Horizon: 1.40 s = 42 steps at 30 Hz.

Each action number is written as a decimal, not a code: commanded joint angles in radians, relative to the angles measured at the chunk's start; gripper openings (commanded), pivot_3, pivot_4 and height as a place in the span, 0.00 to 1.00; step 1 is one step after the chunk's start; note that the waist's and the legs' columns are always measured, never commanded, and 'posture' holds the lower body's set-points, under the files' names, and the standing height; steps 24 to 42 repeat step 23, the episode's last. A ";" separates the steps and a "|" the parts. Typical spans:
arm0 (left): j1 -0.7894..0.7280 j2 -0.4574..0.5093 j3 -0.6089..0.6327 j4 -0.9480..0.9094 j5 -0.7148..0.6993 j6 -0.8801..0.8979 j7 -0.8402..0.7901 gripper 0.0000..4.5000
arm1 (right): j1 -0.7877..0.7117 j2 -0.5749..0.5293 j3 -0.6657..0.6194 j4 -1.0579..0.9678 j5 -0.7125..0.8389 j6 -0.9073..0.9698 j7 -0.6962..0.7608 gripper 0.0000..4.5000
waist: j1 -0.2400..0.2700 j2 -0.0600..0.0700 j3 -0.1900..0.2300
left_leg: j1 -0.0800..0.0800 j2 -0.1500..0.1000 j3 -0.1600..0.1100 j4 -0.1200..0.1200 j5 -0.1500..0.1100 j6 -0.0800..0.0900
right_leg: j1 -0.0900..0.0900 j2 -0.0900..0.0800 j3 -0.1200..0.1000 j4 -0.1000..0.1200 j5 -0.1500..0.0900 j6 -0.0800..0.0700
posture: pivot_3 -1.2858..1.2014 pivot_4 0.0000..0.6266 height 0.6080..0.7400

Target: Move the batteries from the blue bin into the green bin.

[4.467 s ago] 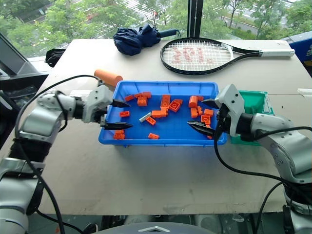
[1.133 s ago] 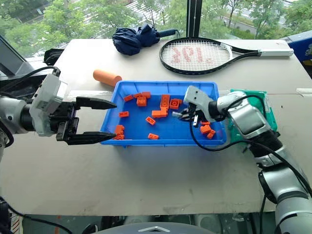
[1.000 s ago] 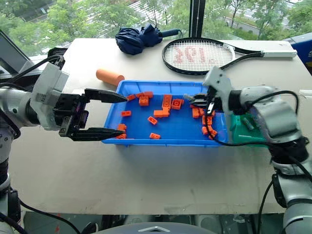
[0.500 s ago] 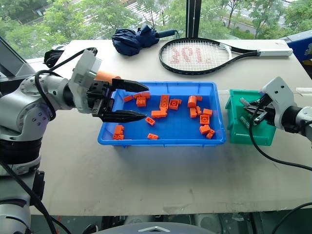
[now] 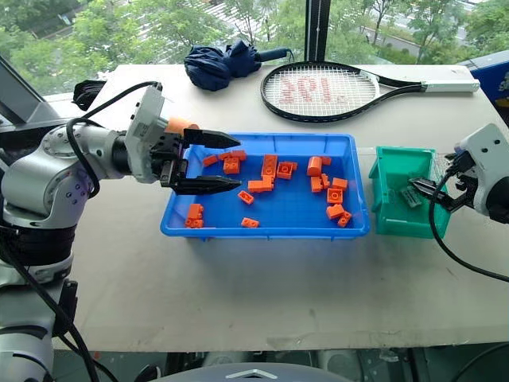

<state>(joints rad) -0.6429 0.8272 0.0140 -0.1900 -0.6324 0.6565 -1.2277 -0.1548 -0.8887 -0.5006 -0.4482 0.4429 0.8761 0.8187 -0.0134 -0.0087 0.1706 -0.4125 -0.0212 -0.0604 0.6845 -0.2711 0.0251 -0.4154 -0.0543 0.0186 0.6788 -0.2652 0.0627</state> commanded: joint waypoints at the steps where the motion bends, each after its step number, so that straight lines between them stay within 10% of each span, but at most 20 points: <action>1: 0.071 -0.019 0.101 -0.069 -0.038 -0.022 0.062 1.00 | 0.080 0.092 -0.136 -0.140 0.149 -0.031 0.031 0.99 | 0.002 0.000 0.000 | 0.000 0.000 0.000 0.000 0.000 0.000 | 0.000 0.000 0.000 0.000 0.000 0.000 | 0.52 0.24 1.00; 12: 0.722 -0.099 0.285 -0.509 -0.097 -0.002 0.303 1.00 | 0.693 0.292 -0.119 -0.214 0.185 -0.348 0.307 0.99 | 0.006 0.000 -0.002 | 0.005 0.000 0.001 -0.001 -0.001 0.002 | 0.006 -0.009 0.005 -0.001 0.000 0.000 | 0.52 0.24 1.00; 21: 1.123 -0.173 0.229 -0.511 0.141 -0.308 0.296 1.00 | 0.767 0.293 -0.045 0.113 0.013 -0.754 0.416 0.99 | 0.016 0.003 -0.005 | 0.034 0.002 0.003 -0.014 -0.002 0.002 | 0.035 -0.009 0.006 -0.019 -0.003 -0.005 | 0.52 0.24 1.00; 42: 1.163 -0.177 0.218 -0.502 0.163 -0.360 0.277 1.00 | 0.764 0.284 -0.039 0.142 0.017 -0.777 0.423 0.99 | 0.021 0.003 -0.005 | 0.033 0.002 0.003 -0.015 -0.003 0.003 | 0.035 -0.010 0.005 -0.021 -0.003 -0.005 | 0.52 0.24 1.00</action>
